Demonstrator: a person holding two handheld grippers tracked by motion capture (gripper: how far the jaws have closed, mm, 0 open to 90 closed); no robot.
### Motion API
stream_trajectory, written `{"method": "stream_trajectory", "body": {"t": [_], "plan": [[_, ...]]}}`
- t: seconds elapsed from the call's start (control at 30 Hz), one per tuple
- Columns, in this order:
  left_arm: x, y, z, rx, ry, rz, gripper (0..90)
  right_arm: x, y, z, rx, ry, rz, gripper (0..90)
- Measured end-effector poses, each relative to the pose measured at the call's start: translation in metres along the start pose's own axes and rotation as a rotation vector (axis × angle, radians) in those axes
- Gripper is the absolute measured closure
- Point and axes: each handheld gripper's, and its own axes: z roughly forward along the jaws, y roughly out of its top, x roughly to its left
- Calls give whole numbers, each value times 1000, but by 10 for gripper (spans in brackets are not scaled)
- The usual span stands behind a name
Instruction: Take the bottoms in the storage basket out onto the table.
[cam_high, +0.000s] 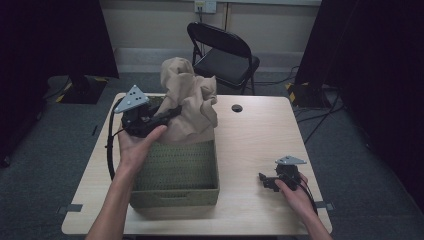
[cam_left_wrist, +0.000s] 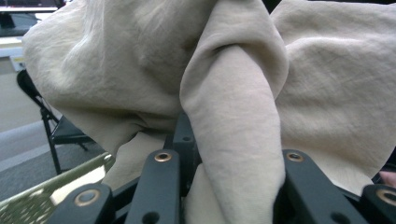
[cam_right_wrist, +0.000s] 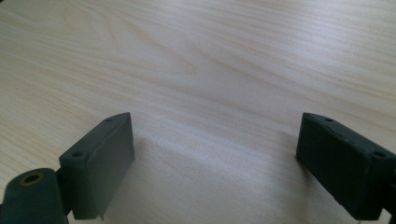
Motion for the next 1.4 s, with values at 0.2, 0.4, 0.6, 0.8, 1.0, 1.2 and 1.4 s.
{"method": "stream_trajectory", "body": {"t": [0.2,0.4,0.6,0.8,1.0,1.2,1.4], "plan": [[-10,11,15,1,-24,13,709,0,0,0,0,0,0,108],[-22,27,28,-4,-55,37,708,0,-1,-1,1,3,-6,108],[-31,33,46,4,-79,39,709,0,-3,-3,0,14,-15,108],[-41,36,68,24,-107,39,708,2,-7,-8,0,36,-33,108],[-55,36,95,44,-146,41,708,3,-9,-10,-1,39,-38,108],[-62,32,111,63,-174,32,708,3,-9,-10,-1,40,-37,108],[-67,29,132,85,-189,20,708,3,-9,-10,0,40,-37,108]]}}
